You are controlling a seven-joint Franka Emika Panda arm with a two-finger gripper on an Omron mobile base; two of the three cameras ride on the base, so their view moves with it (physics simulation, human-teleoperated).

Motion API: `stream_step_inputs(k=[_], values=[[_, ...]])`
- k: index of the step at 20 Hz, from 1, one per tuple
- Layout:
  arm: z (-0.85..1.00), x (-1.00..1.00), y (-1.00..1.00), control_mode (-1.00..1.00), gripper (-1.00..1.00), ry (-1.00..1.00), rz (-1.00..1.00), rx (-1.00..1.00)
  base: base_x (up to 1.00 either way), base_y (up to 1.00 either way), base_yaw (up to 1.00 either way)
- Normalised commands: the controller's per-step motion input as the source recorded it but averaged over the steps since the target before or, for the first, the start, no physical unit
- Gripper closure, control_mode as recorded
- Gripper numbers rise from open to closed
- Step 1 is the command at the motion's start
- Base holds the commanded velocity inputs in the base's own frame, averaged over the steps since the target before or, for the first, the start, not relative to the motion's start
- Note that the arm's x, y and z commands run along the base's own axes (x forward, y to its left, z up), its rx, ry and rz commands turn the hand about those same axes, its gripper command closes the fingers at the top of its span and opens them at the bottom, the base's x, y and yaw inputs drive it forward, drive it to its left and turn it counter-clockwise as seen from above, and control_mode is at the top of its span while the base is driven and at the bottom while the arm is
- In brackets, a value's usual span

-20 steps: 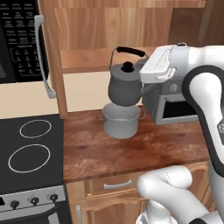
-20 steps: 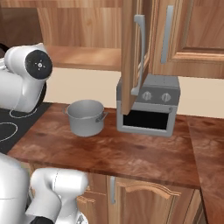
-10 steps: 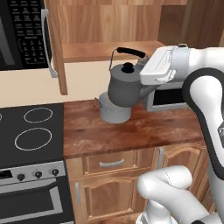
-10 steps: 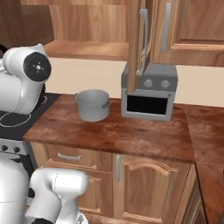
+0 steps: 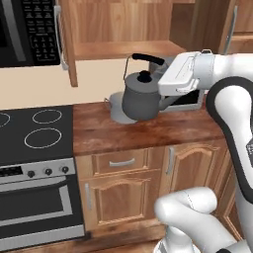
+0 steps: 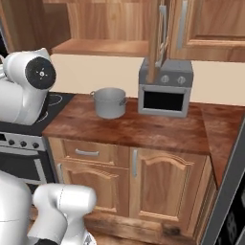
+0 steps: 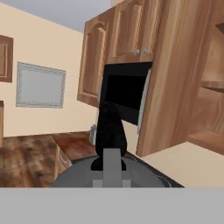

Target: Pick the kettle from the cabinet and place it on a stove burner. Then pick the pot from the counter and place it on another stove burner. Finally, turn both burners on.

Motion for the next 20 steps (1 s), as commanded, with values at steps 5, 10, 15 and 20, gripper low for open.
stream_step_inputs(k=[5, 10, 15, 20], values=[[0.00, 0.00, 0.00, 1.00, 1.00, 0.00, 0.00, 0.00, -0.52, 0.48, -0.03], [0.00, 0.00, 0.00, 1.00, 1.00, 0.00, 0.00, 0.00, -0.40, 0.58, -0.04], [0.00, 0.00, 0.00, 1.00, 1.00, 0.00, 0.00, 0.00, -0.28, 0.65, -0.10], [0.00, 0.00, 0.00, 1.00, 1.00, 0.00, 0.00, 0.00, -0.10, 0.70, -0.17]])
